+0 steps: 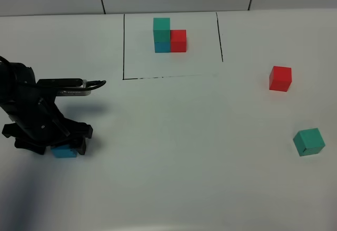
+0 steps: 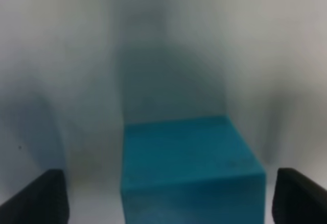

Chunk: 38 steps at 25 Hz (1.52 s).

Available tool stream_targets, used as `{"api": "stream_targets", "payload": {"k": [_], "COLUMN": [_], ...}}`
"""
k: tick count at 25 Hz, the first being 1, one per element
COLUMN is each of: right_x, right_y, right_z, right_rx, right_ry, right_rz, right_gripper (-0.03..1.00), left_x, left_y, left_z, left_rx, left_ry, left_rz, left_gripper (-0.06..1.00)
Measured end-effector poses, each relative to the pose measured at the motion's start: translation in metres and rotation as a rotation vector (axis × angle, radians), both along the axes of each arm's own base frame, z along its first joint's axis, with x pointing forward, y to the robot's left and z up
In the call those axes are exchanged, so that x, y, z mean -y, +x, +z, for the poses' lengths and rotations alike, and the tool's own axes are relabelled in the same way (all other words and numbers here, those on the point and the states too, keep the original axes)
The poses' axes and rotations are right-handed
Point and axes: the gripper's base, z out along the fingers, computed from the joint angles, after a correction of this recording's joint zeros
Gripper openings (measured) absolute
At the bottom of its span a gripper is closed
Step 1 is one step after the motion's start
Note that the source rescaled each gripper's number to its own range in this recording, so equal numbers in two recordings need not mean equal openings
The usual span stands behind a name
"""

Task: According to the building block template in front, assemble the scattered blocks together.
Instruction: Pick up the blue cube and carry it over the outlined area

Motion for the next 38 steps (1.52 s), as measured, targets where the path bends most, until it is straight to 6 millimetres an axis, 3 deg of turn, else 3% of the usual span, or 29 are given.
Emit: {"api": "stream_targets", "payload": {"k": [3, 6, 12, 16, 23, 32, 38], "right_x": [0.000, 0.000, 0.000, 0.000, 0.000, 0.000, 0.000], "right_y": [0.000, 0.000, 0.000, 0.000, 0.000, 0.000, 0.000], "right_z": [0.000, 0.000, 0.000, 0.000, 0.000, 0.000, 0.000], "right_rx": [0.000, 0.000, 0.000, 0.000, 0.000, 0.000, 0.000], "right_ry": [0.000, 0.000, 0.000, 0.000, 0.000, 0.000, 0.000], "right_rz": [0.000, 0.000, 0.000, 0.000, 0.000, 0.000, 0.000], "right_gripper": [0.77, 0.77, 0.77, 0.77, 0.77, 0.77, 0.77], "left_x": [0.000, 0.000, 0.004, 0.021, 0.085, 0.180, 0.222], "left_y": [0.000, 0.000, 0.013, 0.026, 0.054, 0.085, 0.093], "left_z": [-0.001, -0.001, 0.016, 0.038, 0.067, 0.063, 0.051], "left_rx": [-0.005, -0.006, -0.035, -0.009, 0.015, 0.011, 0.028], "left_ry": [0.001, 0.000, -0.001, -0.004, -0.005, 0.034, 0.052], "left_rz": [0.000, 0.001, -0.072, -0.286, -0.746, -1.148, -1.262], "left_gripper": [0.48, 0.01, 0.00, 0.00, 0.00, 0.00, 0.00]}}
